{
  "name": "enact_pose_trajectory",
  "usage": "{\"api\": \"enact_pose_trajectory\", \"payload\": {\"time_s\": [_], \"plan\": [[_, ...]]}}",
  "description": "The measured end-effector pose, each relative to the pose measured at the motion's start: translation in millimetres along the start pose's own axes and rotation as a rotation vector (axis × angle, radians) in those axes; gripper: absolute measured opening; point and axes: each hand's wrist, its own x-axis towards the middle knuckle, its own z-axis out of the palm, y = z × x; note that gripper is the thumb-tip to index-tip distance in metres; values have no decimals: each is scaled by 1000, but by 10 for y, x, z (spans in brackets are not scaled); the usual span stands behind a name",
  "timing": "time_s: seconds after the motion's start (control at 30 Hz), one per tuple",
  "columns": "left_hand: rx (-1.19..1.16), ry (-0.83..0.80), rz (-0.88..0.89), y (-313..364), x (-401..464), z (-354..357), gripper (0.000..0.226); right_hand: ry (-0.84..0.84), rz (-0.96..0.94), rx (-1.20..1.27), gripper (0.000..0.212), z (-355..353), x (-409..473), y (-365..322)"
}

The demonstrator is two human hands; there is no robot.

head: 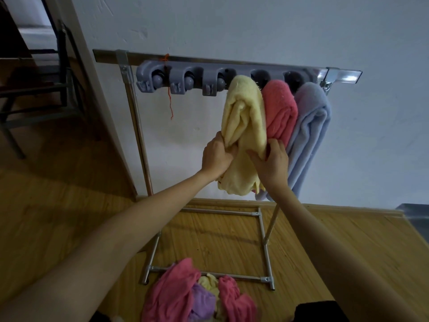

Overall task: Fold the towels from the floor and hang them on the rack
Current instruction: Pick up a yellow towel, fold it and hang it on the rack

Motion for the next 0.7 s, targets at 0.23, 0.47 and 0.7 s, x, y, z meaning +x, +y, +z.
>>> {"api": "enact_pose_trajectory", "payload": {"time_s": [0.23,0.47,0.7], "plan": [[174,68,-22,-210,123,-320,19,164,5,2,12,106,-282,-59],[482,107,127,-156,277,-641,10,74,-25,168,11,472,-490,-423],[552,77,182,-115,297,-710,15,-73,154,252,12,720,-329,-540]]}}
